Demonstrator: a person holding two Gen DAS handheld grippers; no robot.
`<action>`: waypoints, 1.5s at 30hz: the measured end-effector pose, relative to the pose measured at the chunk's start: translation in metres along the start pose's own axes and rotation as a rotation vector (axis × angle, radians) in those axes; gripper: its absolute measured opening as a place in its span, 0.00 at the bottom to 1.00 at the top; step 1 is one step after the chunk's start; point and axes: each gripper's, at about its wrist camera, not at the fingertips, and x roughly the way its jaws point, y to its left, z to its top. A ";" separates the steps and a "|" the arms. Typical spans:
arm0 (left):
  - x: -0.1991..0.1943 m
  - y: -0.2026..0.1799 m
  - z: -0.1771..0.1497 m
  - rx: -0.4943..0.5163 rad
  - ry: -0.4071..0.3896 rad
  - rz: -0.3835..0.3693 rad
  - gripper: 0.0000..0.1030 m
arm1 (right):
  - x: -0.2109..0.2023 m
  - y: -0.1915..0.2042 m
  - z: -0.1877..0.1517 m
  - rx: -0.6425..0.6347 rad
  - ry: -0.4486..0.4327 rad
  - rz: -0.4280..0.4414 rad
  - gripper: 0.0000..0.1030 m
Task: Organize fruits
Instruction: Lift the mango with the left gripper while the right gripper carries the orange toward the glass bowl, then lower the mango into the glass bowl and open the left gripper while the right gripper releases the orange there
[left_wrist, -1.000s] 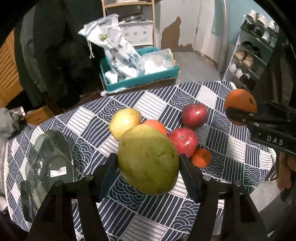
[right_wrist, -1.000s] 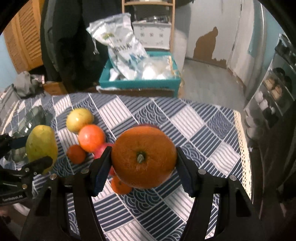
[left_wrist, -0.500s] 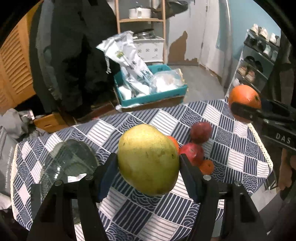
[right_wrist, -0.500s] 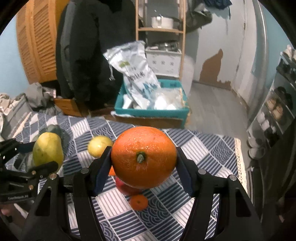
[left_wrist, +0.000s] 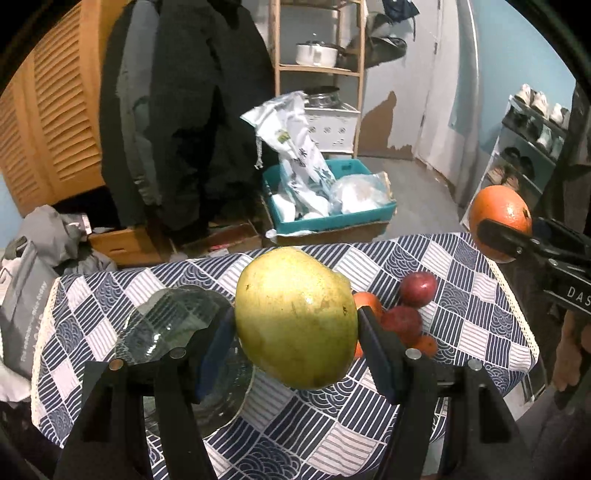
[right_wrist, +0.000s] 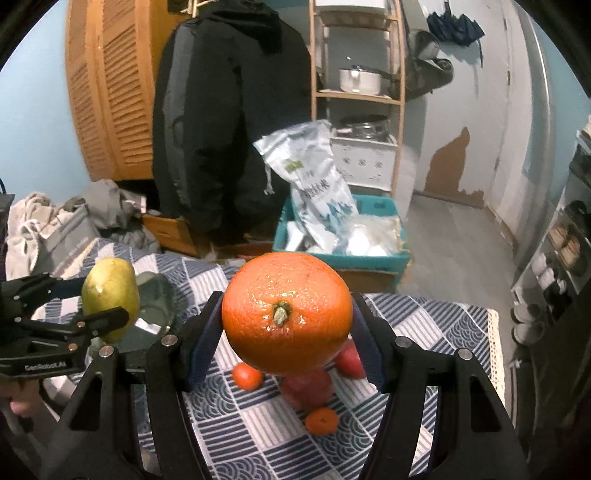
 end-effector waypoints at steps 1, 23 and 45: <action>-0.002 0.004 0.000 -0.007 -0.003 0.002 0.66 | 0.000 0.003 0.002 -0.001 -0.003 0.006 0.65; -0.011 0.090 -0.018 -0.150 -0.006 0.106 0.66 | 0.045 0.097 0.036 -0.065 0.047 0.153 0.65; 0.048 0.172 -0.068 -0.285 0.150 0.206 0.66 | 0.169 0.189 -0.002 -0.153 0.351 0.267 0.65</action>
